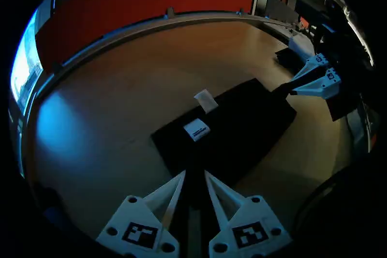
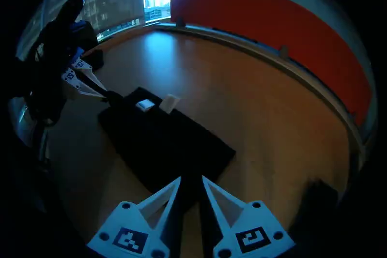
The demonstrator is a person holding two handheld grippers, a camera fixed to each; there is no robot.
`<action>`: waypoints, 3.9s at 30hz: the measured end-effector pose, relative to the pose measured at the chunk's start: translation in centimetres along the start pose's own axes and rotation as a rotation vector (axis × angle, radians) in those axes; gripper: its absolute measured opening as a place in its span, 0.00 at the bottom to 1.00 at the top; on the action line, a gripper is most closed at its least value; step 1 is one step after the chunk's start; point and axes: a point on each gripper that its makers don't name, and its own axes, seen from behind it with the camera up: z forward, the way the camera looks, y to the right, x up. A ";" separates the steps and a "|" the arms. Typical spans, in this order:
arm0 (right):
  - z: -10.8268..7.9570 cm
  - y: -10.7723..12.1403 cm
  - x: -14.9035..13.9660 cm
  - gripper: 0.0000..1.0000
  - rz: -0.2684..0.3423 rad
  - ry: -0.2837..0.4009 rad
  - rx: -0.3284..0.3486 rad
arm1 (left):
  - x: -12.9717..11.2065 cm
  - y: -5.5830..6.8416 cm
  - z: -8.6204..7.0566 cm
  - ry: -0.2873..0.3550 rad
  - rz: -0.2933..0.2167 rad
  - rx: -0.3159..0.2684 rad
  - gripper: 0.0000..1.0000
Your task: Fold towel
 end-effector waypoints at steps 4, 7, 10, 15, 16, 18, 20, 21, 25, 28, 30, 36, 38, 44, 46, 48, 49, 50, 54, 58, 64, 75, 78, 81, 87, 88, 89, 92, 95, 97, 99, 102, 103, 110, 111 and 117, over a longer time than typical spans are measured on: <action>0.6 0.6 -0.3 0.19 0.012 -0.010 -0.017 | 0.0 -0.4 0.7 -0.002 0.008 0.011 0.16; 1.1 0.9 -0.4 0.21 0.025 -0.014 -0.024 | 0.1 -0.8 1.2 0.000 0.019 0.027 0.19; 1.4 1.1 -0.4 0.24 0.030 -0.013 -0.031 | 0.1 -1.1 1.6 -0.003 0.030 0.039 0.21; 1.8 1.6 -0.7 0.31 0.026 -0.022 -0.049 | -0.1 -1.4 1.9 -0.014 0.037 0.044 0.24; 1.9 1.7 -0.8 0.32 0.025 -0.024 -0.053 | -0.1 -1.4 2.0 -0.016 0.035 0.044 0.24; 2.1 2.0 -0.8 0.33 0.023 -0.027 -0.061 | -0.2 -1.5 2.1 -0.018 0.032 0.043 0.25; 2.1 2.3 -0.7 0.35 0.025 -0.025 -0.071 | -0.1 -1.6 2.2 -0.018 0.029 0.046 0.27; 2.2 2.5 -0.7 0.36 0.026 -0.024 -0.076 | -0.1 -1.7 2.3 -0.018 0.028 0.047 0.30; 2.2 3.1 -0.5 0.40 0.032 -0.019 -0.092 | 0.2 -2.1 2.4 -0.014 0.028 0.061 0.35; 2.2 3.5 -0.4 0.44 0.030 -0.016 -0.103 | 0.4 -2.5 2.5 -0.012 0.034 0.074 0.43; 2.2 3.7 -0.3 0.44 0.027 -0.014 -0.109 | 0.5 -2.7 2.6 -0.012 0.038 0.081 0.44; 2.6 4.4 0.2 0.52 0.025 -0.006 -0.129 | 1.0 -3.5 2.7 -0.010 0.053 0.105 0.62; 2.6 4.6 0.5 0.58 0.027 0.002 -0.137 | 1.2 -3.8 2.6 -0.006 0.049 0.113 0.76; 2.6 4.9 0.9 0.66 0.023 0.012 -0.149 | 1.3 -4.5 2.3 -0.002 0.039 0.134 0.92; 2.6 5.0 0.9 0.66 0.021 0.013 -0.151 | 1.3 -4.8 2.3 -0.002 0.043 0.144 0.92; 2.6 5.1 0.9 0.66 0.021 0.013 -0.154 | 1.3 -5.1 2.3 -0.003 0.051 0.154 0.92; 2.7 5.1 1.0 0.66 0.022 0.013 -0.155 | 1.2 -5.2 2.3 -0.004 0.055 0.158 0.92; 2.7 5.2 1.0 0.66 0.022 0.013 -0.155 | 1.2 -5.3 2.3 -0.005 0.058 0.161 0.92; 2.7 5.1 1.2 0.69 0.022 0.016 -0.151 | 1.3 -5.5 2.0 -0.001 0.057 0.165 0.92; 2.6 5.2 1.3 0.78 0.014 0.021 -0.152 | 1.4 -5.5 1.7 0.007 0.046 0.160 0.91; 2.7 5.0 1.5 0.97 0.006 0.027 -0.149 | 1.5 -5.5 1.5 0.012 0.049 0.163 0.92; 3.2 3.8 2.1 0.98 -0.010 0.037 -0.133 | 1.0 -5.3 0.7 0.019 0.028 0.164 0.92; 3.3 3.4 2.3 0.99 -0.011 0.038 -0.126 | 0.6 -5.3 0.3 0.020 0.014 0.166 0.92; 3.4 3.0 2.5 0.98 -0.010 0.040 -0.121 | 0.1 -5.4 -0.3 0.022 -0.005 0.173 0.92; 3.8 2.1 3.1 0.98 -0.022 0.044 -0.106 | -1.1 -5.4 -1.4 0.027 -0.050 0.183 0.92; 3.9 1.9 3.2 0.98 -0.026 0.045 -0.103 | -1.3 -5.4 -1.7 0.028 -0.056 0.185 0.92; 3.9 1.7 3.3 0.98 -0.031 0.045 -0.099 | -1.6 -5.4 -1.9 0.029 -0.063 0.188 0.92; 4.2 1.2 3.6 0.98 -0.044 0.045 -0.091 | -2.4 -5.4 -2.6 0.029 -0.078 0.195 0.92; 4.6 0.7 3.9 0.98 -0.054 0.045 -0.081 | -3.4 -5.4 -3.2 0.028 -0.095 0.204 0.92; 4.8 0.3 4.0 0.98 -0.060 0.045 -0.073 | -4.1 -5.3 -3.6 0.027 -0.107 0.209 0.92; 5.1 -0.1 4.2 0.98 -0.067 0.044 -0.064 | -4.8 -5.2 -4.1 0.026 -0.121 0.213 0.92; 5.5 -0.8 4.4 0.98 -0.081 0.041 -0.052 | -5.9 -5.1 -4.8 0.025 -0.146 0.223 0.92; 5.6 -1.0 4.6 0.98 -0.086 0.041 -0.048 | -6.2 -5.1 -5.0 0.025 -0.155 0.225 0.92; 6.8 -2.8 5.5 0.99 -0.111 0.042 -0.017 | -8.6 -4.5 -6.4 0.023 -0.219 0.246 0.92; 6.9 -3.1 5.7 0.99 -0.114 0.042 -0.013 | -9.0 -4.5 -6.6 0.022 -0.227 0.249 0.92; 7.8 -4.5 6.3 0.98 -0.135 0.039 0.010 | -10.7 -4.3 -7.7 0.021 -0.274 0.266 0.92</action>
